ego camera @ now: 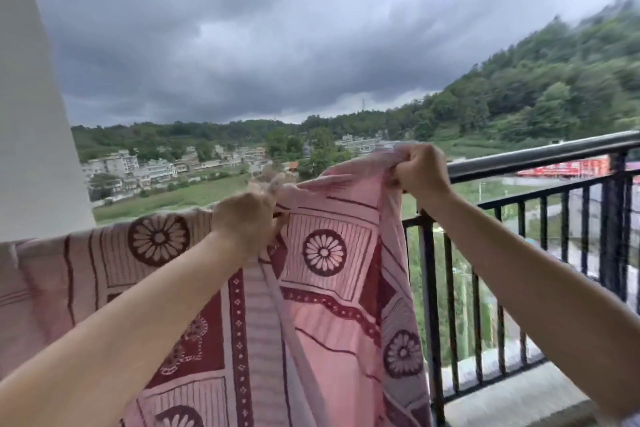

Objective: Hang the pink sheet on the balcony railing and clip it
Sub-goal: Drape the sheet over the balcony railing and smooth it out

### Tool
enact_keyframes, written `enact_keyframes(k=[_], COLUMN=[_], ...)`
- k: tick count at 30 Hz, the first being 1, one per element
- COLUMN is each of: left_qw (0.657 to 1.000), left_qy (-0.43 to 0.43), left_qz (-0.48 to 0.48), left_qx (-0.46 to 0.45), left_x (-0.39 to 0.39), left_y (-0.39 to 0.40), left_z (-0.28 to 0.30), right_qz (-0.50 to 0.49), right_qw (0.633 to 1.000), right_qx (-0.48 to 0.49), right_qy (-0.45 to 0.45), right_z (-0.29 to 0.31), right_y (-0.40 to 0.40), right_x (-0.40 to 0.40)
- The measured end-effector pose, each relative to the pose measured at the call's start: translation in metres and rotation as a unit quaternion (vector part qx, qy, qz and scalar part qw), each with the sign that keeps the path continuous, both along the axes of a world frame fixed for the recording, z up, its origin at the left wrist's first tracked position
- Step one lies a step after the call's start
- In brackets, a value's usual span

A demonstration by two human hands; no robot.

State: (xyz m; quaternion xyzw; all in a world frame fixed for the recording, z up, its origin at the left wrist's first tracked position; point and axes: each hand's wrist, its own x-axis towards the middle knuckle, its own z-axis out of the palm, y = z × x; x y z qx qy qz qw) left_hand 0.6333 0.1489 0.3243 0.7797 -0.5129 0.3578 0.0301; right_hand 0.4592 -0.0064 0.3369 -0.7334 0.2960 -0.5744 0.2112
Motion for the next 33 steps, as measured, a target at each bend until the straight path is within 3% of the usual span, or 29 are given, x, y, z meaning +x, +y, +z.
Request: enact_keyframes(k=[3,6,8,9,11,13,15,17,18,19,20,22,25,27,30,33], left_qw=[0.997,0.961,0.947,0.95,0.964,0.968,0.947,0.944,0.953,0.957,0.95,0.929,0.962,0.979,0.975,0.986], left_qy=[0.05,0.151,0.124,0.114,0.144,0.196,0.221,0.261,0.273,0.287,0.307,0.335,0.213,0.147,0.157,0.107], left_qz=[-0.032,-0.089,-0.048,-0.003,0.087,0.154,0.194,0.144,0.088,0.018,-0.051,-0.154,-0.165,-0.144,-0.14,-0.119], left_qx=[-0.059,-0.211,-0.293,-0.289,-0.208,-0.037,0.127,0.145,0.103,0.04,-0.018,-0.032,0.044,-0.002,-0.067,-0.05], left_x=[-0.007,0.002,0.013,0.019,0.031,0.042,0.045,0.041,0.036,0.027,0.016,-0.01,-0.037,-0.041,-0.046,-0.053], left_y=[-0.028,-0.055,-0.078,-0.089,-0.109,-0.123,-0.127,-0.127,-0.125,-0.122,-0.119,-0.111,-0.106,-0.104,-0.103,-0.104], left_z=[0.016,0.047,0.074,0.085,0.091,0.077,0.056,0.049,0.051,0.053,0.054,0.052,0.026,0.015,0.013,0.013], right_qz=[-0.065,-0.077,-0.061,-0.036,0.014,0.065,0.109,0.104,0.105,0.118,0.129,0.15,0.196,0.142,0.01,-0.077], right_qw=[0.992,0.974,0.961,0.957,0.935,0.871,0.784,0.685,0.652,0.642,0.656,0.735,0.886,0.95,0.975,0.979], right_qx=[-0.109,-0.21,-0.26,-0.262,-0.215,-0.14,-0.065,-0.004,0.016,0.021,0.005,-0.074,-0.116,-0.162,-0.223,-0.189], right_qy=[0.005,0.036,0.077,0.117,0.282,0.466,0.607,0.721,0.751,0.758,0.744,0.657,0.404,0.225,0.0,-0.004], right_z=[0.059,0.118,0.151,0.159,0.153,0.118,0.078,0.048,0.041,0.039,0.04,0.047,0.051,0.034,-0.016,-0.079], right_y=[-0.028,-0.068,-0.096,-0.109,-0.13,-0.15,-0.171,-0.189,-0.194,-0.195,-0.188,-0.172,-0.138,-0.121,-0.11,-0.101], right_x=[0.007,0.031,0.056,0.071,0.098,0.116,0.126,0.132,0.131,0.129,0.122,0.102,0.059,0.028,-0.011,-0.032])
